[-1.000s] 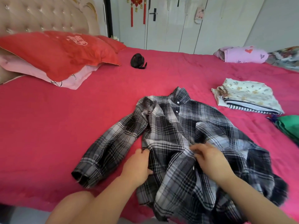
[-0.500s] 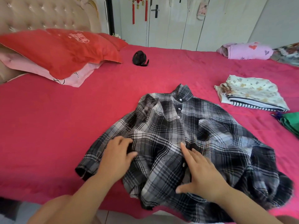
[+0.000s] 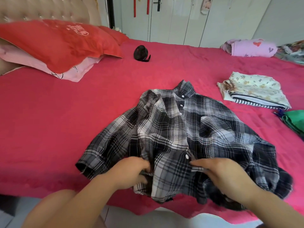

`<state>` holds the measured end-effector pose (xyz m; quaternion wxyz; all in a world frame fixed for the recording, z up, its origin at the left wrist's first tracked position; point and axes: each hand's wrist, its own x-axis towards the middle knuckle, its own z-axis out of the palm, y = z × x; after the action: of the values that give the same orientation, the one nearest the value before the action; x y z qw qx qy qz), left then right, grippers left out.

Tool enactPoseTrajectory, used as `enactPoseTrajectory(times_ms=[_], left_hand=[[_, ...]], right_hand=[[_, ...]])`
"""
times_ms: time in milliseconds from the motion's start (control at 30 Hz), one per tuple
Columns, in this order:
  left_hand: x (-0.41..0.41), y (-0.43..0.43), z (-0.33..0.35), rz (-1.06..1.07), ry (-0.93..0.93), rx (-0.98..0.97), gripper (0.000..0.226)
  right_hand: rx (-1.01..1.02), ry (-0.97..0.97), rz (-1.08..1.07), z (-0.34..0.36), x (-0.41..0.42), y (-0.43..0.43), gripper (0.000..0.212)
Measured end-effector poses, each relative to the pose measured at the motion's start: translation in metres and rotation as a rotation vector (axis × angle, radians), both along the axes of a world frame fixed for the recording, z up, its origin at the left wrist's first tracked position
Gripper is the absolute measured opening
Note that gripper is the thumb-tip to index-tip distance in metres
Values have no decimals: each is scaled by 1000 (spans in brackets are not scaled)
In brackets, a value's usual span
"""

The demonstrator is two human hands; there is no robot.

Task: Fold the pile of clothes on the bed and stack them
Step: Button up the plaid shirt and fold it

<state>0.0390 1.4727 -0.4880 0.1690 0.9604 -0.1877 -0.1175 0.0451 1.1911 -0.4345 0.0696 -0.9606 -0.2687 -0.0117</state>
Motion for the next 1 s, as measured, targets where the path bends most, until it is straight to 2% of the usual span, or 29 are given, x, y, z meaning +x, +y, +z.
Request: enactPoseTrajectory(times_ms=[67,133,200,233,300,367,400,467,533,633,700,767,833,867,933,1000], left_hand=[[1,7,8,32,78,-131,23],[3,17,18,64,156,-267,6],[3,28,25,77,243,-353,15],[3,32,27,79,302,-350,18],[1,36,27,22,404,-221,26],[-2,33,23,-44,479,-47,29],[-2,30,23,-54,505,2,30],[-1,25,24,-36,518,19,31],[0,21,27,25,467,-56,32],[9,13,31,217,167,-258,32],[18,13,32,355,-121,-292,25],[25,20,32,495,-300,-190,29],[32,32,27,648,-304,54,53],[34,39,26,725,-261,135,63],[38,51,24,861,-127,152,75],[41,60,21,928,-30,185,83]], right_hand=[[-1,42,30,13,2,-10,30],[-100,115,56,25,4,-22,24],[-283,180,12,38,5,-30,28],[-392,219,-49,44,6,-33,32],[-617,303,-160,52,8,-33,34],[-809,335,-166,56,12,-25,32],[-844,331,-131,57,14,-19,31],[-717,314,-56,53,22,-4,29],[-415,271,-2,41,29,16,28],[-47,192,48,7,37,45,48],[-99,192,-5,-17,38,55,60],[-274,294,-33,-37,40,58,65],[-300,309,-58,-42,44,61,66],[-259,255,-69,-40,48,65,62],[-131,126,-70,-32,56,76,54],[36,77,-40,-28,63,88,52]])
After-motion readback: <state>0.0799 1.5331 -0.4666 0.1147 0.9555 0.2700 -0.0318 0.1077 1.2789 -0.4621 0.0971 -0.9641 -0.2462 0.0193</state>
